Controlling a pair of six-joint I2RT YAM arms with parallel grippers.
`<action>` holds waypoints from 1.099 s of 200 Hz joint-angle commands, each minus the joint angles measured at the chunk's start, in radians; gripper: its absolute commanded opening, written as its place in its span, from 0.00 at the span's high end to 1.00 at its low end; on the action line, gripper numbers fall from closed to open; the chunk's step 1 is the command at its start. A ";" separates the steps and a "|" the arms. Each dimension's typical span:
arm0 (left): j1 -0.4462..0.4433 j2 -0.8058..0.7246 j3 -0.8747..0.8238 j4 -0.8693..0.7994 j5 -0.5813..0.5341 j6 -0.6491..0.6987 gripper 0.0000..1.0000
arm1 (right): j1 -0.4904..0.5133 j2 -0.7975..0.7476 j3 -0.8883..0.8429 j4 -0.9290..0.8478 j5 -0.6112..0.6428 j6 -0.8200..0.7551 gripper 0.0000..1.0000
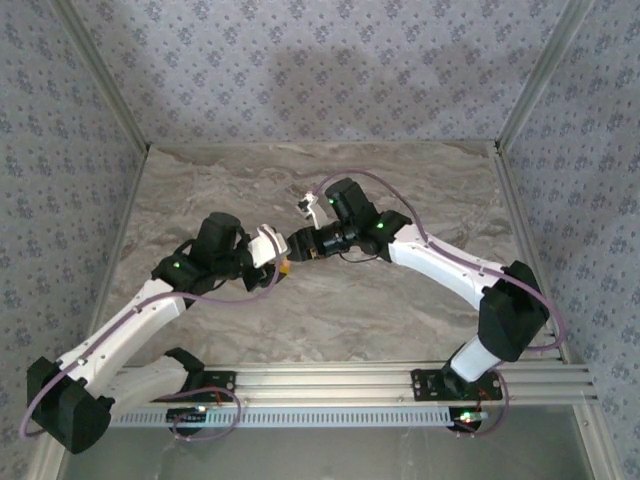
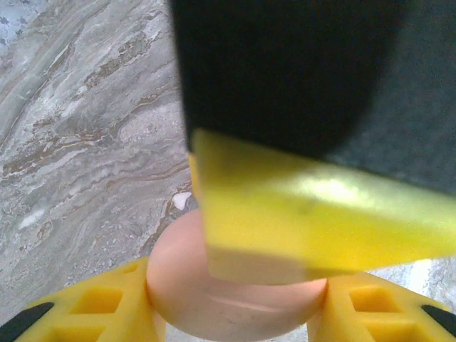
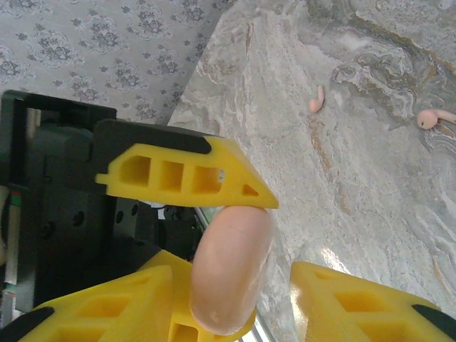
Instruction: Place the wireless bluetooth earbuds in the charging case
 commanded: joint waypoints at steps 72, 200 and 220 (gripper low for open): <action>-0.015 0.007 0.086 0.025 -0.003 0.004 0.63 | 0.006 0.020 0.044 -0.043 -0.042 -0.039 0.68; 0.073 0.078 0.220 -0.179 0.363 0.205 0.45 | -0.109 -0.255 -0.102 -0.245 -0.079 -0.902 0.75; 0.072 0.109 0.259 -0.228 0.438 0.281 0.47 | -0.108 -0.282 -0.111 -0.263 -0.100 -1.045 0.75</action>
